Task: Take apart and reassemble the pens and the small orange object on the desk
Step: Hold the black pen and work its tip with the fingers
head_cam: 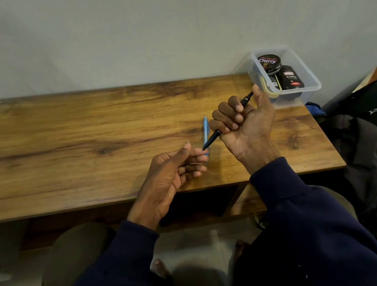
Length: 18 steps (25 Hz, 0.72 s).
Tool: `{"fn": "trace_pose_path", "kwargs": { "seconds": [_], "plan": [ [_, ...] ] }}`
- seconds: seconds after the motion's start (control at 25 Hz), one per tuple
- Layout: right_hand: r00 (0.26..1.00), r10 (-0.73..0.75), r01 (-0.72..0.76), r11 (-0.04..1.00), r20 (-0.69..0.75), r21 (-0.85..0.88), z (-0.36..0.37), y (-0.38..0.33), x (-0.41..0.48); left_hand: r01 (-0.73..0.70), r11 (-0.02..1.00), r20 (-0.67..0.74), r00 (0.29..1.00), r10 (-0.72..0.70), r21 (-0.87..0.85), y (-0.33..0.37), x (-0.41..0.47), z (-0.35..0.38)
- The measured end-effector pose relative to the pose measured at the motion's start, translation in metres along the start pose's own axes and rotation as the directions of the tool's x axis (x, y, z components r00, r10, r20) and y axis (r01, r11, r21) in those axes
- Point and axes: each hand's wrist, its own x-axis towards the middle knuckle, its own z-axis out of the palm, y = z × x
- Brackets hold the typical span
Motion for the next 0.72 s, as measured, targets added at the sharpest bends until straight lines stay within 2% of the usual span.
{"fn": "trace_pose_path", "kwargs": {
  "seconds": [0.4, 0.72],
  "plan": [
    [0.999, -0.029, 0.03, 0.999, -0.018, 0.018, -0.0004, -0.001, 0.0004, -0.003, 1.0, 0.013, 1.0, 0.003, -0.003, -0.0012, 0.0015, -0.0015],
    [0.999, -0.011, 0.012, 1.0, 0.041, -0.024, -0.002, -0.0002, 0.0013, -0.017, 1.0, 0.018, 1.0, 0.017, -0.009, -0.0029, 0.0027, -0.0037]
  ]
}}
